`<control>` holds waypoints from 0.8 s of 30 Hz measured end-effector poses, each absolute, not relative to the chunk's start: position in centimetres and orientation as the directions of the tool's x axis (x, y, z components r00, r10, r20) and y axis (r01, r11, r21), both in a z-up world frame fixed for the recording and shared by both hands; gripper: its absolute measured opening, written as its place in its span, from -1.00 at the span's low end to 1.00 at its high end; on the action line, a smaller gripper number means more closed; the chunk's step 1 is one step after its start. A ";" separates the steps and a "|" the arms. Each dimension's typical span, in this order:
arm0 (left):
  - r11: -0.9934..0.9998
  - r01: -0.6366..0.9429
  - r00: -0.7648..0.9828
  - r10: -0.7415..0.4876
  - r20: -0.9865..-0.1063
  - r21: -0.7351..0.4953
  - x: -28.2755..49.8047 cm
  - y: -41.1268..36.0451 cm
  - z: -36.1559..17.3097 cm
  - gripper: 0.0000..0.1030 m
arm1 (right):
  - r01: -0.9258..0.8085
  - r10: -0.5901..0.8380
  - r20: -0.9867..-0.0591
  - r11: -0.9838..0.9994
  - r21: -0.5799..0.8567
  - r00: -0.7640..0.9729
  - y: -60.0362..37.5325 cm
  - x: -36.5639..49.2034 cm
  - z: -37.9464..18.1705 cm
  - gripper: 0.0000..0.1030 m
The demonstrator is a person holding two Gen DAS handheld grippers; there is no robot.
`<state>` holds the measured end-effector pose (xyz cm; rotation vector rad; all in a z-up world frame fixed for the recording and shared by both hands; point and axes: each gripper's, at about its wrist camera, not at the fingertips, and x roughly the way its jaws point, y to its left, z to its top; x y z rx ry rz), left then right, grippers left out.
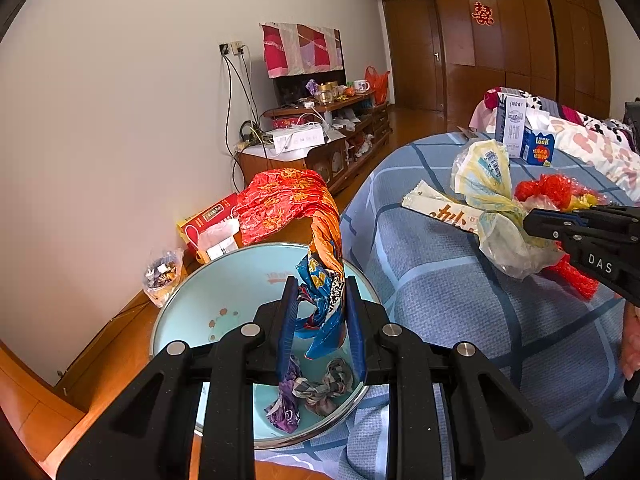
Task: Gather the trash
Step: 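Carry the orange wrapper and yellow-white bag over the teal bin with both grippers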
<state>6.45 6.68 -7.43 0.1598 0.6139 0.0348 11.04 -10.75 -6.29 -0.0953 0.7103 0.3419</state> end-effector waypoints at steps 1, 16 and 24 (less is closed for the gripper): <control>0.987 0.013 0.818 0.081 -0.569 0.160 6.4 6.7 -7.4 -0.55 | -0.341 0.277 -0.648 0.940 0.029 0.709 -10.7 11.0 -6.1 -0.88; 0.979 -0.080 0.814 0.172 -0.555 0.186 5.1 9.2 -7.2 -0.55 | -0.401 0.320 -0.619 0.916 0.008 0.718 -9.0 11.1 -4.4 -0.88; 0.972 -0.121 0.808 0.214 -0.549 0.200 4.4 10.9 -7.1 -0.55 | -0.455 0.359 -0.614 0.890 -0.001 0.703 -6.5 11.4 -4.0 -0.88</control>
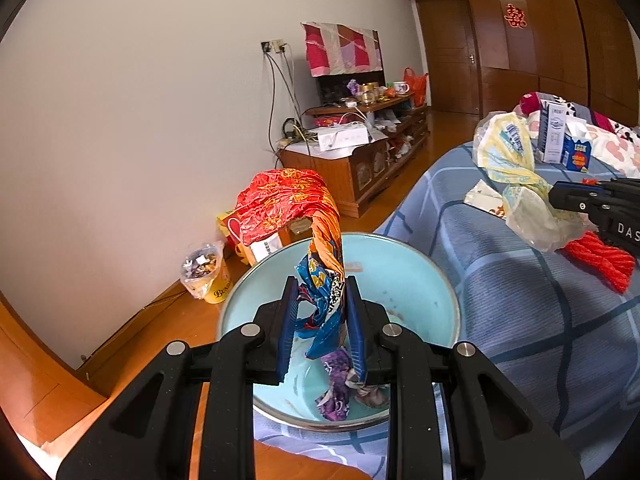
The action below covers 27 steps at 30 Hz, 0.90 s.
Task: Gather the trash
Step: 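Carry the orange wrapper and yellow-white bag over the teal bin with both grippers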
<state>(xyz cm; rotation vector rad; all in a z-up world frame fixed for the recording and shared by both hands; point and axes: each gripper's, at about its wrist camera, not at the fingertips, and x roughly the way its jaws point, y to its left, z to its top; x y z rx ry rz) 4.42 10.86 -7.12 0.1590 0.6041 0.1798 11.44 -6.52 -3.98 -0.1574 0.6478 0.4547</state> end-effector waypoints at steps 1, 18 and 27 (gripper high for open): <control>0.972 -0.124 0.808 0.217 -0.548 0.202 4.4 11.0 -7.1 -0.55 | -0.462 0.363 -0.615 0.887 -0.003 0.700 -6.1 11.5 -4.0 -0.88; 0.961 -0.181 0.786 0.269 -0.557 0.209 3.9 13.3 -7.3 -0.55 | -0.552 0.419 -0.627 0.834 -0.021 0.657 -1.4 11.7 -4.7 -0.88; 0.957 -0.195 0.780 0.283 -0.558 0.214 3.9 13.7 -7.2 -0.55 | -0.582 0.438 -0.630 0.813 -0.026 0.641 0.2 11.5 -4.8 -0.88</control>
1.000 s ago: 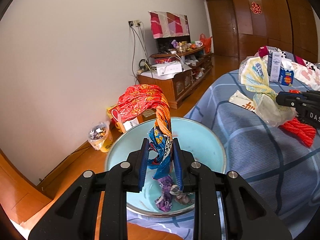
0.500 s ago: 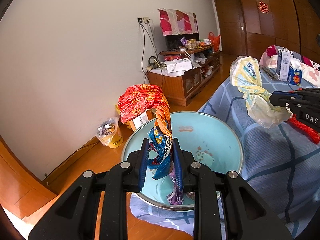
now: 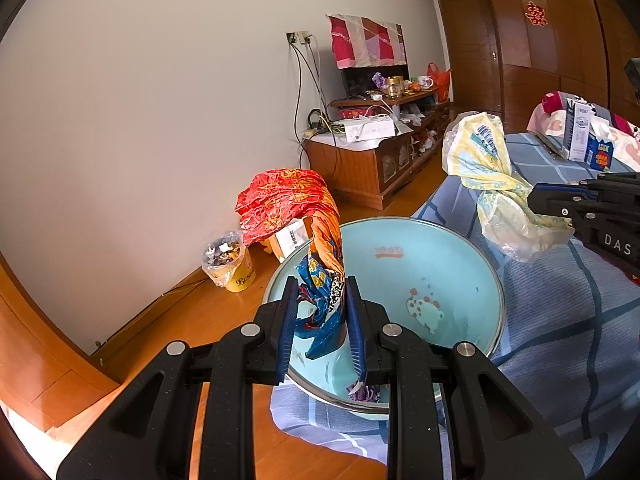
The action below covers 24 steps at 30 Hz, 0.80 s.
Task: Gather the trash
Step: 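Carry the orange wrapper and yellow-white bag over the teal bin with both grippers, then open both grippers over the teal bin to drop the wrapper and bag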
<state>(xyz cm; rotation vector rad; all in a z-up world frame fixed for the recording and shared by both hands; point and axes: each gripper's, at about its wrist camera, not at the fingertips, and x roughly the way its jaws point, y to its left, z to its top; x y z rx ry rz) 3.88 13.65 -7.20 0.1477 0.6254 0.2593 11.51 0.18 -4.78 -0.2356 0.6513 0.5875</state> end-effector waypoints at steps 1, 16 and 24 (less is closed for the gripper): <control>0.957 -0.196 0.779 0.285 -0.559 0.215 3.9 13.7 -7.2 -0.55 | -0.584 0.440 -0.630 0.812 -0.026 0.640 0.3 11.5 -4.8 -0.88; 0.956 -0.204 0.768 0.290 -0.571 0.212 4.2 14.0 -7.6 -0.54 | -0.620 0.461 -0.642 0.784 -0.030 0.613 1.9 11.3 -5.0 -0.88; 0.962 -0.182 0.776 0.269 -0.570 0.206 4.1 13.6 -7.7 -0.15 | -0.647 0.482 -0.657 0.762 -0.011 0.580 2.5 11.2 -5.5 -0.77</control>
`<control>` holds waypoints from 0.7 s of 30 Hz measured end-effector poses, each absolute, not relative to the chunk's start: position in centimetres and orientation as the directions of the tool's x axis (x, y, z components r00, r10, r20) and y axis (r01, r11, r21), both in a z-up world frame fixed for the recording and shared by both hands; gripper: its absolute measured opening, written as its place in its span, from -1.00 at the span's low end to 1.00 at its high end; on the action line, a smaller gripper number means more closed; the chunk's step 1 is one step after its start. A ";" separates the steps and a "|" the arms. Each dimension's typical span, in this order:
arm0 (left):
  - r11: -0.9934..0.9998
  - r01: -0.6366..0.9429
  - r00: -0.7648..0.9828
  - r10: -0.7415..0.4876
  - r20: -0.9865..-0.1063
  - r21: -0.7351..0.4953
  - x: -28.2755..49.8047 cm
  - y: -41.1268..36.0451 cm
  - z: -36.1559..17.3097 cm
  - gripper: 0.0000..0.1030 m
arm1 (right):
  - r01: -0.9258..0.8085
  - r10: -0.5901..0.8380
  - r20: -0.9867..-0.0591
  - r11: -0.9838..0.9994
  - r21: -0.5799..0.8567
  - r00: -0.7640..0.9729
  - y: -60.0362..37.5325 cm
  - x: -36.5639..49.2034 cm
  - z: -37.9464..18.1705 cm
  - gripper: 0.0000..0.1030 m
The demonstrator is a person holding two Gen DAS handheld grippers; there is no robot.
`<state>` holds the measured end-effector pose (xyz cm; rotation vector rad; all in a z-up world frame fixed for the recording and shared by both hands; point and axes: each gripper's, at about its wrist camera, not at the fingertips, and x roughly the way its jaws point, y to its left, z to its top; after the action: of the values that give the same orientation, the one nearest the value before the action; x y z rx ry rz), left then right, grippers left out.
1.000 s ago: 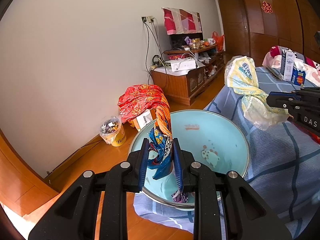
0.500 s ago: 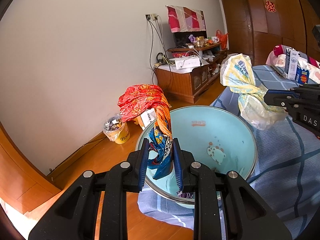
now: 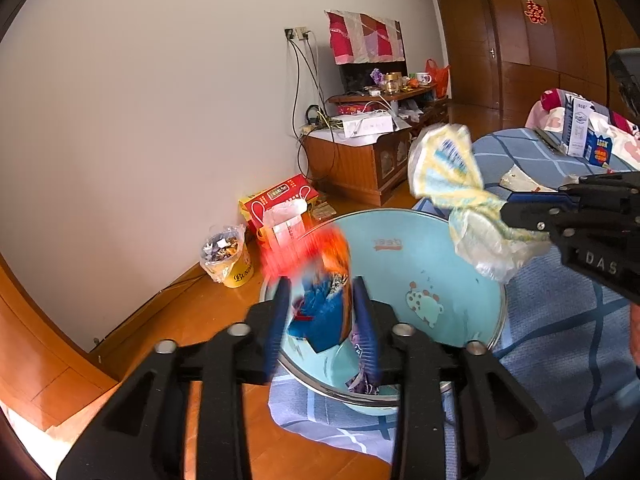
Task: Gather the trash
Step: 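Open both grippers over the teal bin to drop the wrapper and bag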
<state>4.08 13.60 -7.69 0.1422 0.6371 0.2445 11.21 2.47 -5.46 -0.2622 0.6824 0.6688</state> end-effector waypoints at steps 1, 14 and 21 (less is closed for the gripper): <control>0.962 -0.177 0.778 0.265 -0.569 0.206 4.1 13.5 -7.7 -0.09 | -0.647 0.484 -0.660 0.762 -0.003 0.574 2.5 11.3 -5.5 -0.67; 0.965 -0.163 0.764 0.255 -0.592 0.206 4.3 13.0 -8.6 0.24 | -0.626 0.472 -0.665 0.780 0.009 0.579 1.7 11.1 -5.7 -0.32; 0.968 -0.129 0.752 0.238 -0.615 0.217 4.2 11.2 -9.9 0.39 | -0.577 0.438 -0.651 0.817 -0.001 0.620 -1.7 10.7 -5.0 -0.24</control>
<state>4.25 11.24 -9.94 0.1646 0.6923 0.2011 10.71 -1.75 -5.02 -0.2188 0.6856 0.5885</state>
